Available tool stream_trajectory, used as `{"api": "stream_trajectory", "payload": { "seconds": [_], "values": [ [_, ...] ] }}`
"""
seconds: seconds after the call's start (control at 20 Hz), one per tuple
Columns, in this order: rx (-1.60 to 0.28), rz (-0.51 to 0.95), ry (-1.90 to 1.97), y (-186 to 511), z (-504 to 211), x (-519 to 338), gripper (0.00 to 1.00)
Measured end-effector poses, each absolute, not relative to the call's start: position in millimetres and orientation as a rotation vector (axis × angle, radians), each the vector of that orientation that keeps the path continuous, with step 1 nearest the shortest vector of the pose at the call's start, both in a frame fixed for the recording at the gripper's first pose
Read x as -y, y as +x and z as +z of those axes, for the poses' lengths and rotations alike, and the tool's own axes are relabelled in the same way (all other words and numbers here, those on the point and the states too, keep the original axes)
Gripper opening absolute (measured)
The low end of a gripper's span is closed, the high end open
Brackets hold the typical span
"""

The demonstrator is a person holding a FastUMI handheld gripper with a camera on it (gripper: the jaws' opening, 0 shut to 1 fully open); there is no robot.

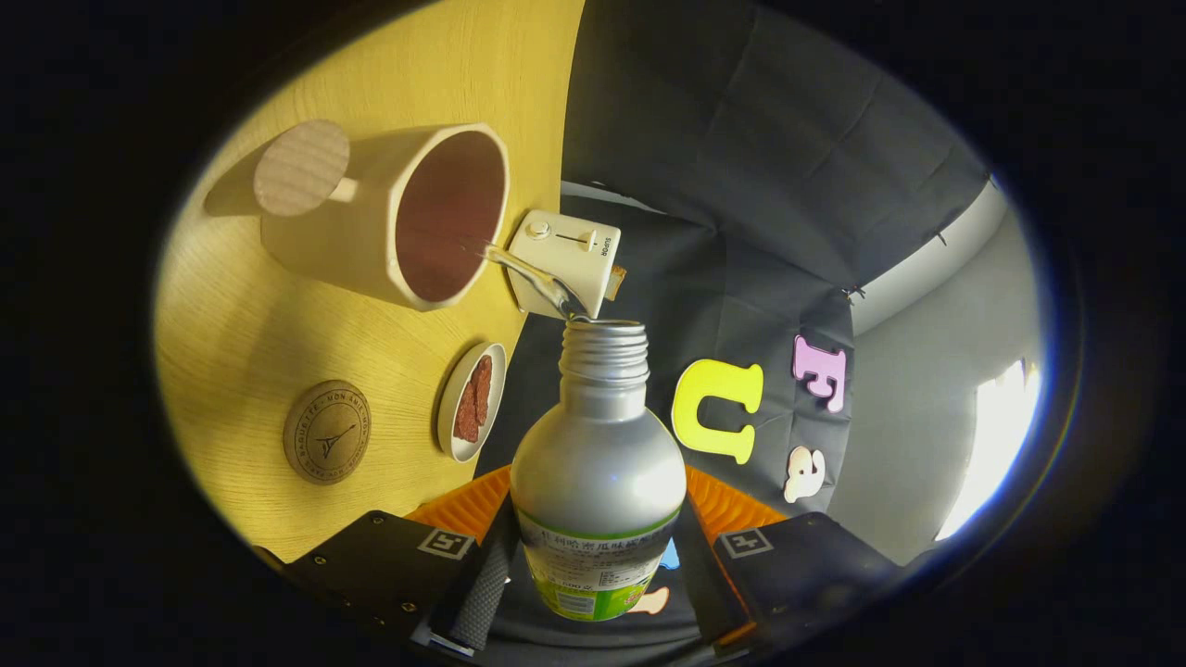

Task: Take the bottle from table, then pour the juice into the cup, finally place the bottle on the coaster

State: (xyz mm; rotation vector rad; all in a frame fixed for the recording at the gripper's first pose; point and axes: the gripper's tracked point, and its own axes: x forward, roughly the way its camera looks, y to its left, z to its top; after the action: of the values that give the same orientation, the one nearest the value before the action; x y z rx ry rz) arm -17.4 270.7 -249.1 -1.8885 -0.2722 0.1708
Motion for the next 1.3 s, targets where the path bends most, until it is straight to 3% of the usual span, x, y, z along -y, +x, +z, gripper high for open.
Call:
{"api": "stream_trajectory", "payload": {
  "seconds": [1.3],
  "values": [
    [0.325,0.151,-1.996,-19,-237,-272,0.81]
  ]
}}
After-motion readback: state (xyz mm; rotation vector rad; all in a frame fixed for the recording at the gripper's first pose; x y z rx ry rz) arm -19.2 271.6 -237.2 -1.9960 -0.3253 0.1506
